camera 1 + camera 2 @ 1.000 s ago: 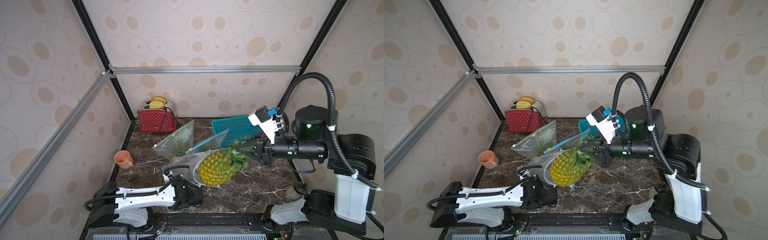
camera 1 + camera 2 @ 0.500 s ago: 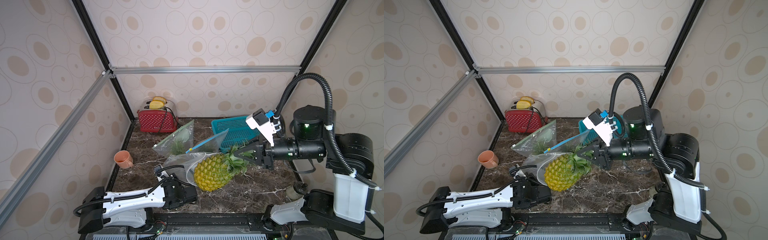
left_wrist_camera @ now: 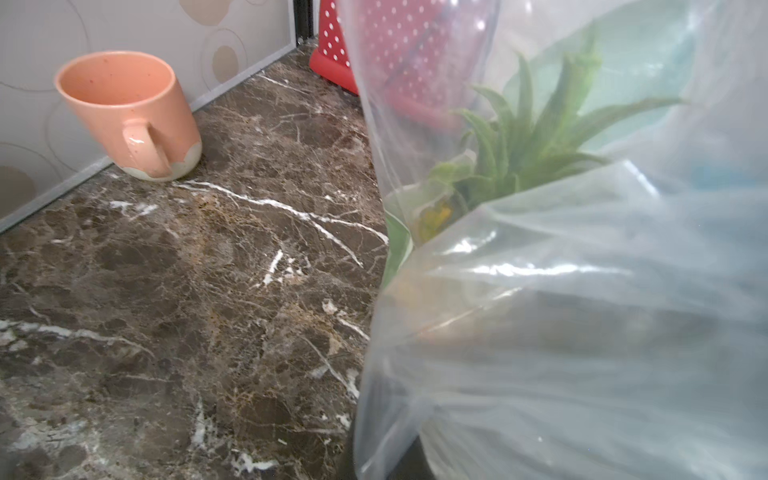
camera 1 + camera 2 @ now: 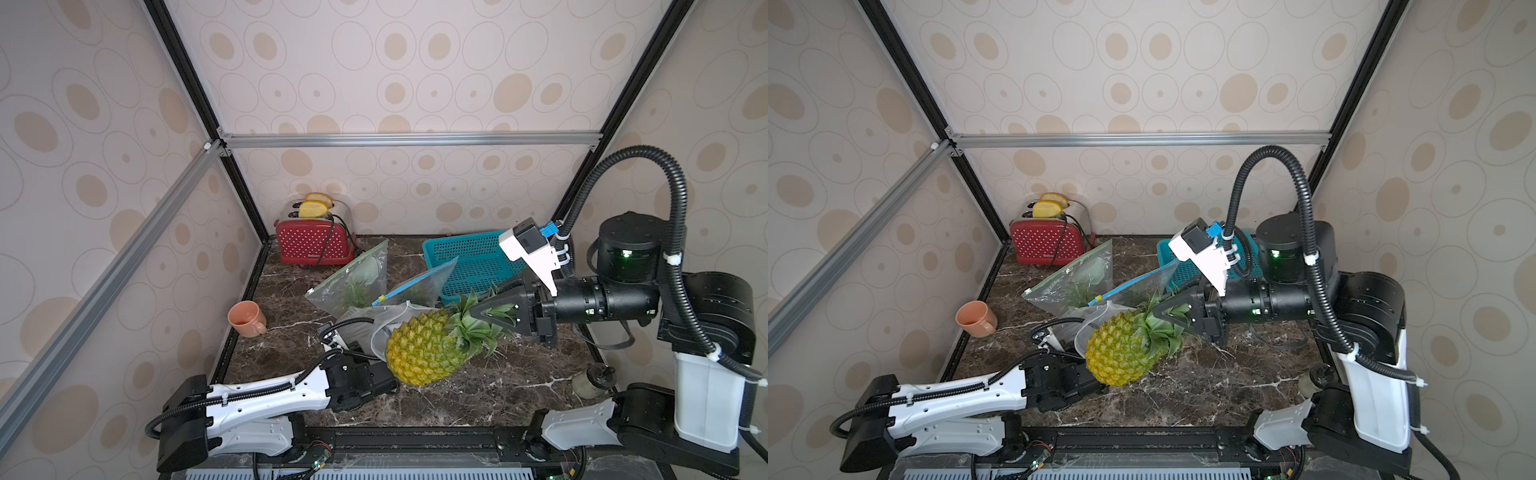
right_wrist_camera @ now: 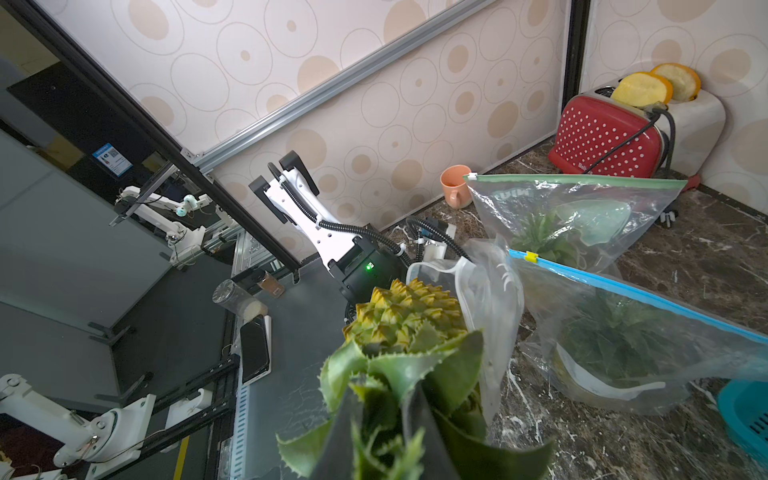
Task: Open the zip-top bag and take out the pineapple
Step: Pick up the pineapple from the zipper food storage bag.
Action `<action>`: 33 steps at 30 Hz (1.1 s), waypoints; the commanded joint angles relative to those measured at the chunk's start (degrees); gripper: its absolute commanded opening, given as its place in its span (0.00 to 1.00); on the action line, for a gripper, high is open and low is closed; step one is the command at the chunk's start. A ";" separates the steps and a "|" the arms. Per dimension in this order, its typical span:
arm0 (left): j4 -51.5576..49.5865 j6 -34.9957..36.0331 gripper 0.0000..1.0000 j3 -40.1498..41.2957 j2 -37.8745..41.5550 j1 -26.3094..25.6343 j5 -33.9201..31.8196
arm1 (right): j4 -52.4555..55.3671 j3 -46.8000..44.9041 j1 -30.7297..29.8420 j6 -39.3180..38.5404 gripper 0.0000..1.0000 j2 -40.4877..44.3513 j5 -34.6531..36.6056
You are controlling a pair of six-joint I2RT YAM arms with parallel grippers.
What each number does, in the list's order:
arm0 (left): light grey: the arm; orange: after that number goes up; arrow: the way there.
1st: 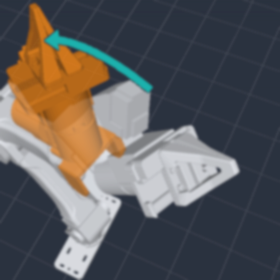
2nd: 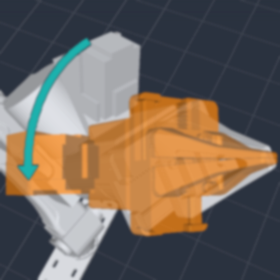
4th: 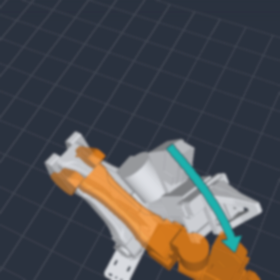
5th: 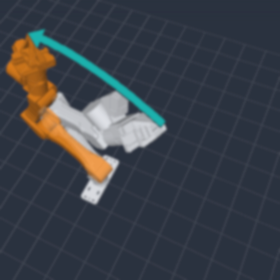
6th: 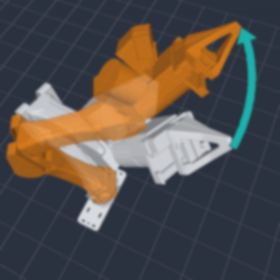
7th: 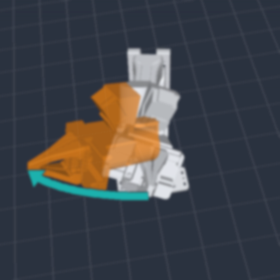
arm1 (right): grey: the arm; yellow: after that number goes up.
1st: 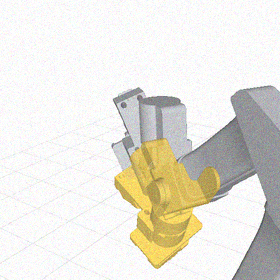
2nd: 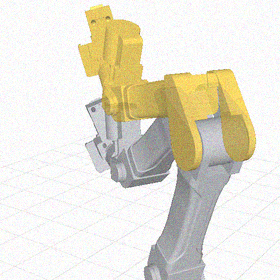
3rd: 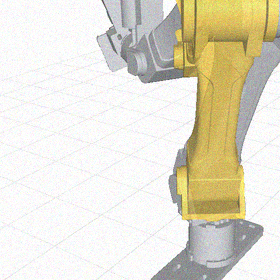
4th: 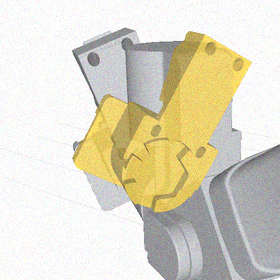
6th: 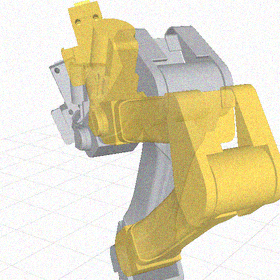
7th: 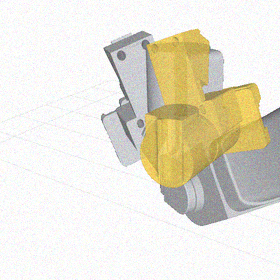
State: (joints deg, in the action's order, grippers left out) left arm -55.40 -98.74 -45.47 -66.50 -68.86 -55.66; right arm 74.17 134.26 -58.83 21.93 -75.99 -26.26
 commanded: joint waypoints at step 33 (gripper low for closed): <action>8.93 11.02 0.00 0.71 -7.74 0.32 15.43 | -24.63 10.93 0.11 -9.28 0.00 -16.44 0.24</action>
State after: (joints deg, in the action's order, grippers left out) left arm -45.76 -89.23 -45.36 -75.20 -68.51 -40.29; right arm 58.30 141.45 -58.78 14.35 -93.84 -25.71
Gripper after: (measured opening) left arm 0.049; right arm 0.143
